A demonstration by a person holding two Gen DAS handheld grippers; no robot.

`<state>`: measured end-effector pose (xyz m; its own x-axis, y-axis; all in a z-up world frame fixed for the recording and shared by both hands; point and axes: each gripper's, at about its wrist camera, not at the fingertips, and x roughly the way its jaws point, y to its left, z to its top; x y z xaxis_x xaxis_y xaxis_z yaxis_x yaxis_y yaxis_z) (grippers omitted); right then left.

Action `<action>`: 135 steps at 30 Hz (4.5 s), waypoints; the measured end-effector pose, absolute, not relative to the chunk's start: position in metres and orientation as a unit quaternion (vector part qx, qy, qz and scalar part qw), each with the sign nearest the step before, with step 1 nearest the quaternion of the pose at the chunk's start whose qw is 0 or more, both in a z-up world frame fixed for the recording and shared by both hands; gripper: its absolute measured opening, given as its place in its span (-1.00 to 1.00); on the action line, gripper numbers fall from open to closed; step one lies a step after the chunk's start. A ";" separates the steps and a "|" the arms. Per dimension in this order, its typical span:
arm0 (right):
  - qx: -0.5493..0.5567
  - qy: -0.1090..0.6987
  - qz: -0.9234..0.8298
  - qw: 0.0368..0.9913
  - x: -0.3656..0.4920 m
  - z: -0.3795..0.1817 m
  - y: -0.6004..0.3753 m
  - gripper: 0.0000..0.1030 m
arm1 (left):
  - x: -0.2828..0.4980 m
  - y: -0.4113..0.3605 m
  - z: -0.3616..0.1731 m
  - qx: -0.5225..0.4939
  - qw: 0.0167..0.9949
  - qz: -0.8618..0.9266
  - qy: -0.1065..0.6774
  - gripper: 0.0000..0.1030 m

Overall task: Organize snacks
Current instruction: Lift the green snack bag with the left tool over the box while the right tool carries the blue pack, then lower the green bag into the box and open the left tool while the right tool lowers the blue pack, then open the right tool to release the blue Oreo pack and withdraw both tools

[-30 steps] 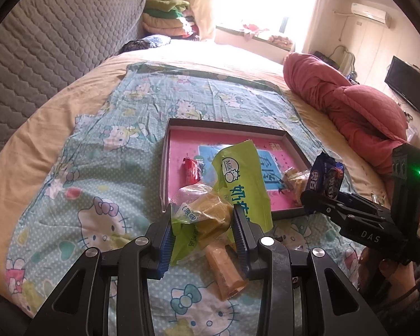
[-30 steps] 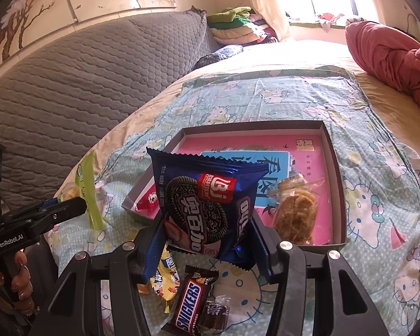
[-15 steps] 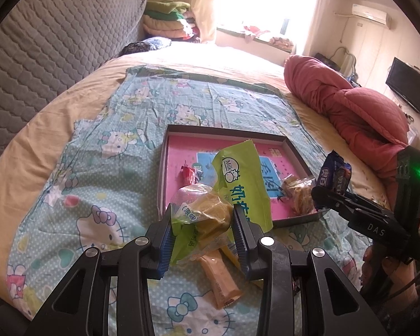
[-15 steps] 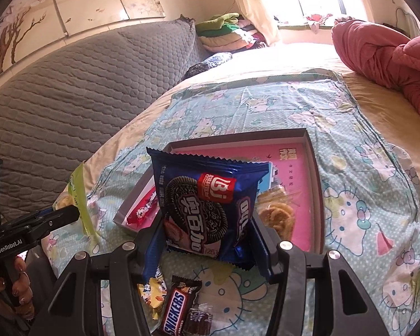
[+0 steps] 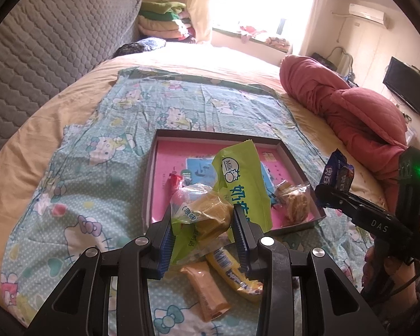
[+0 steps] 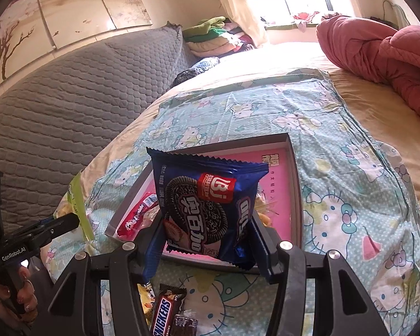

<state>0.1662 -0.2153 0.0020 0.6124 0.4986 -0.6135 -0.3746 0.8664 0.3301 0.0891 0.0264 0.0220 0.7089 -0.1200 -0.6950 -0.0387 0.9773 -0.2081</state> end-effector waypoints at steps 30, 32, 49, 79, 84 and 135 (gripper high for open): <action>0.092 0.397 0.186 0.894 0.192 -0.021 -0.236 0.07 | 0.158 -0.031 -0.030 -0.104 0.897 -0.069 0.425 -0.24; 0.091 0.403 0.181 0.893 0.194 -0.025 -0.236 0.07 | 0.162 -0.033 -0.035 -0.104 0.894 -0.071 0.429 -0.24; 0.085 0.438 0.199 0.872 0.209 -0.055 -0.216 0.07 | 0.179 -0.034 -0.065 -0.093 0.879 -0.066 0.463 -0.24; 0.090 0.447 0.193 0.869 0.214 -0.059 -0.214 0.09 | 0.176 -0.026 -0.071 -0.109 0.870 -0.061 0.478 -0.19; 0.092 0.446 0.186 0.871 0.215 -0.057 -0.216 0.09 | 0.175 -0.025 -0.070 -0.109 0.869 -0.059 0.478 -0.17; 0.054 0.422 0.160 0.891 0.210 -0.040 -0.215 0.27 | 0.144 -0.002 -0.017 -0.129 0.891 -0.064 0.432 0.09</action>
<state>0.2096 -0.2147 -0.0404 0.5919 0.3306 -0.7351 -0.2395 0.9430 0.2312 0.1440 -0.0020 -0.0169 0.6192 -0.2243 -0.7525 0.0024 0.9589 -0.2839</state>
